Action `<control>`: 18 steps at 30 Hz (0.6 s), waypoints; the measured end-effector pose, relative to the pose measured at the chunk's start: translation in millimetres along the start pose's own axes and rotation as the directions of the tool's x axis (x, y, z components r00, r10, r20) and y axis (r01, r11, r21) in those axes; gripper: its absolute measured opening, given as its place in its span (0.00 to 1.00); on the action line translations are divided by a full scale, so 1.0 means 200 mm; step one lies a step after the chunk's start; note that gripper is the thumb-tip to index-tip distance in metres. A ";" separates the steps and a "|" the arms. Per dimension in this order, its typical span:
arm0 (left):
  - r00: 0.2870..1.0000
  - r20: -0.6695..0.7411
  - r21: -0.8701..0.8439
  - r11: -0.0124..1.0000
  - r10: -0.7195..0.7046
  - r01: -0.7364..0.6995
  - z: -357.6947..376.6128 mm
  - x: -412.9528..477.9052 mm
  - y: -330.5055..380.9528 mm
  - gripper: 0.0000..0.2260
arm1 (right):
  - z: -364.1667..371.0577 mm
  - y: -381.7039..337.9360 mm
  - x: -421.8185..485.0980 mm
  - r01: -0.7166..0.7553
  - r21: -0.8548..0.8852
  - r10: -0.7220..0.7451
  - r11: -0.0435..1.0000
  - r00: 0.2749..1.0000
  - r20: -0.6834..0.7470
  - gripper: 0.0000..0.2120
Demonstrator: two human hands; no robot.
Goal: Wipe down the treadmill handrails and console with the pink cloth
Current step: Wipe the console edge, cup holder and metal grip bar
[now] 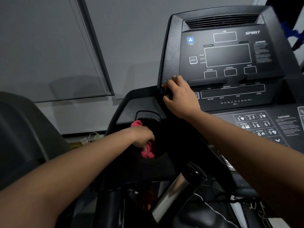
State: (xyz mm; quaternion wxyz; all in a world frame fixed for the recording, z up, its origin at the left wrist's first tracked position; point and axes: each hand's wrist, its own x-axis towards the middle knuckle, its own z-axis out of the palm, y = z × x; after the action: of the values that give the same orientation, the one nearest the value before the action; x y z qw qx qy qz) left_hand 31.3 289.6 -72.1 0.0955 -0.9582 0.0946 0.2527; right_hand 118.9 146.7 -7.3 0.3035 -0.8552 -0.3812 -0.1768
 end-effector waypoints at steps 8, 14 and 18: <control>0.970 -0.226 0.224 0.964 -0.093 0.145 0.07 0.05 0.08 0.12 | -0.01 -0.01 0.00 -0.009 -0.009 0.009 1.000 1.000 0.008 0.15; 0.998 0.045 -0.118 0.992 -0.050 0.055 0.03 -0.02 0.09 0.13 | -0.02 -0.01 -0.03 -0.008 0.011 0.007 1.000 0.999 0.042 0.16; 0.995 0.102 -0.041 0.999 -0.003 0.007 0.03 -0.05 0.06 0.15 | -0.02 -0.02 -0.03 0.003 0.015 -0.004 1.000 0.998 0.057 0.17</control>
State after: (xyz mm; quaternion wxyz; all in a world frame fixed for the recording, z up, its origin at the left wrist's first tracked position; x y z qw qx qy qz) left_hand 16.5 280.2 -73.0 0.0813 -0.9461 0.0819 0.3027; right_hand 111.8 142.5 -7.3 0.2984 -0.8569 -0.3927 -0.1500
